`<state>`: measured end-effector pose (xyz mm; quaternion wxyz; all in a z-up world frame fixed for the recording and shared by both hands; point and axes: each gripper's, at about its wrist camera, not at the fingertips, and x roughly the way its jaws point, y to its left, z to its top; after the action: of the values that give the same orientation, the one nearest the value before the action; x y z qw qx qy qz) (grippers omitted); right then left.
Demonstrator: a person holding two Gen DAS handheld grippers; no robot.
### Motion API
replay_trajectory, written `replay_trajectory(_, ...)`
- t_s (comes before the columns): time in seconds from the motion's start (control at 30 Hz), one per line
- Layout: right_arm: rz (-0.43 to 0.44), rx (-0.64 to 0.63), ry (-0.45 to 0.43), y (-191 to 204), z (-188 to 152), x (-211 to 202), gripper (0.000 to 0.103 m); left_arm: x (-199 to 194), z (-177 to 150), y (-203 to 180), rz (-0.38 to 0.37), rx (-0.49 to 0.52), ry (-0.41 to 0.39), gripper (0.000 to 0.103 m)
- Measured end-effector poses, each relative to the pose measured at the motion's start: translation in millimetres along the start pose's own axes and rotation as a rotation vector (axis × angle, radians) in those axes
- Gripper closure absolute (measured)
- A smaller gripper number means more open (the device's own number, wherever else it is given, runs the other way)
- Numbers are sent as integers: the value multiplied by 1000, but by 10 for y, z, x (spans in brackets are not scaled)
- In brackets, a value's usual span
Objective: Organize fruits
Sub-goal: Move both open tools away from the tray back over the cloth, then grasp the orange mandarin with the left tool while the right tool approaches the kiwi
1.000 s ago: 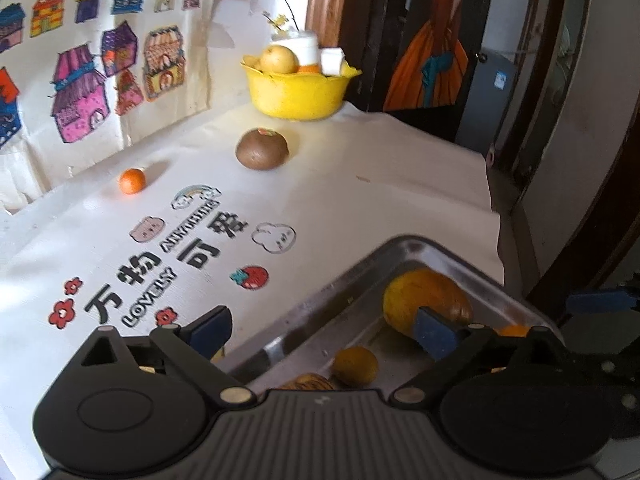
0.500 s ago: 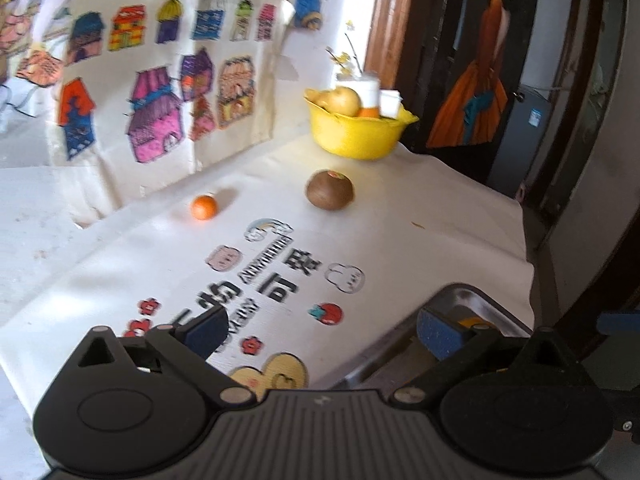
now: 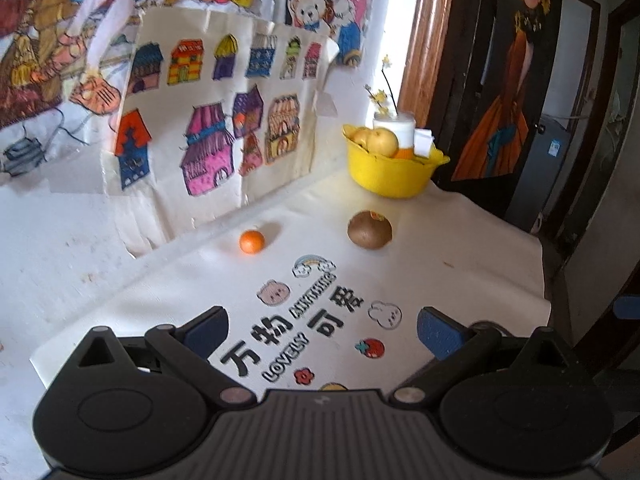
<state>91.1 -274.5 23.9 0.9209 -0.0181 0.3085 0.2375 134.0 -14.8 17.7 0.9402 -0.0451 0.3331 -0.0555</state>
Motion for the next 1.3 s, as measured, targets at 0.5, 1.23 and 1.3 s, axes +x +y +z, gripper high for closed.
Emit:
replay_trajectory(0.5, 23, -46, -38, -8, 391, 137, 1, 124, 208, 172, 40, -12, -22, 1)
replay_trajectory(1.23, 38, -78, -5, -362, 874, 904, 1, 955, 485, 342, 81, 1, 18, 0)
replay_trajectory(1.3, 39, -76, 5, -410, 908, 1024, 1, 1080, 486, 372, 88, 7, 23, 1)
